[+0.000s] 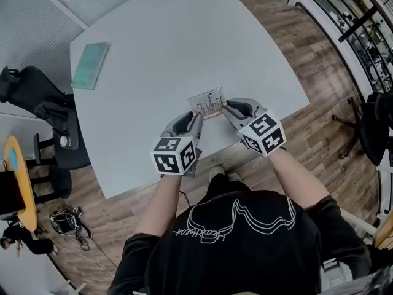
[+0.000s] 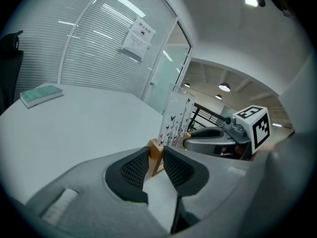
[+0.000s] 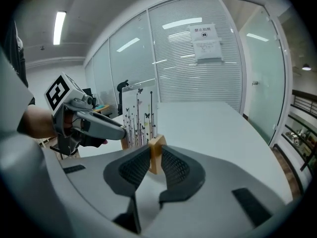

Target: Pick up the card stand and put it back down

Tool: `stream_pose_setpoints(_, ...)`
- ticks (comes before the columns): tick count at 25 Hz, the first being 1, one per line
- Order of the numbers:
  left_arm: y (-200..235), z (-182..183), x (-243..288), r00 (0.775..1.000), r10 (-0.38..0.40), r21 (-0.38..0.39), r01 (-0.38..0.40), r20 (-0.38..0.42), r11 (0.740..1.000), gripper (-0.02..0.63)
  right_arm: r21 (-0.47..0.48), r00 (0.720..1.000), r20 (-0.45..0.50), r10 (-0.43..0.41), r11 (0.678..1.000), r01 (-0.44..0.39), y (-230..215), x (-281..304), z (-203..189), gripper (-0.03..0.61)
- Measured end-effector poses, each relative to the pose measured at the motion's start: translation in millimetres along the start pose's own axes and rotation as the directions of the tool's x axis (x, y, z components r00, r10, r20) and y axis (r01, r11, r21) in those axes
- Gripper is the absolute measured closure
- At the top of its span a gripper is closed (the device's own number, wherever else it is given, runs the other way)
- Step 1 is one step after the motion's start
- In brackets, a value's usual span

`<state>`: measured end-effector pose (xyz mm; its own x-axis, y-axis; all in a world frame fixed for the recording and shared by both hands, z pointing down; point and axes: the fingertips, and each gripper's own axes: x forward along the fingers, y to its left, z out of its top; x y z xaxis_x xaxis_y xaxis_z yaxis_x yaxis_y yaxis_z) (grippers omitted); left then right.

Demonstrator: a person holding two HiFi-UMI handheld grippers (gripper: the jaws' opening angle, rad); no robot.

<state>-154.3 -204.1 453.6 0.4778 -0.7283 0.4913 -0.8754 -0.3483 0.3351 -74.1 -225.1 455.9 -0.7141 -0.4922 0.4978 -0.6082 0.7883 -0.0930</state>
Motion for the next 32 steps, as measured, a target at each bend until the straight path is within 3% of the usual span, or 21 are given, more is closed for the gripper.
stream_pose_setpoints(13, 51, -36, 40, 0.999, 0.002, 0.032, -0.001, -0.052, 1.0, 0.514, 0.021, 0.997, -0.06, -0.055, 0.998, 0.056, -13, 64, -41, 0.506)
stream_pose_setpoints(22, 54, -54, 49, 0.997, -0.001, 0.023, 0.003, -0.082, 1.0, 0.514, 0.052, 0.993, -0.093, -0.068, 0.996, 0.073, -13, 70, -63, 0.506)
stream_pose_setpoints(32, 59, -52, 50, 0.999, -0.01, 0.009, 0.011, -0.053, 1.0, 0.514, 0.077, 0.995, -0.057, -0.076, 0.994, 0.08, -14, 75, -59, 0.495)
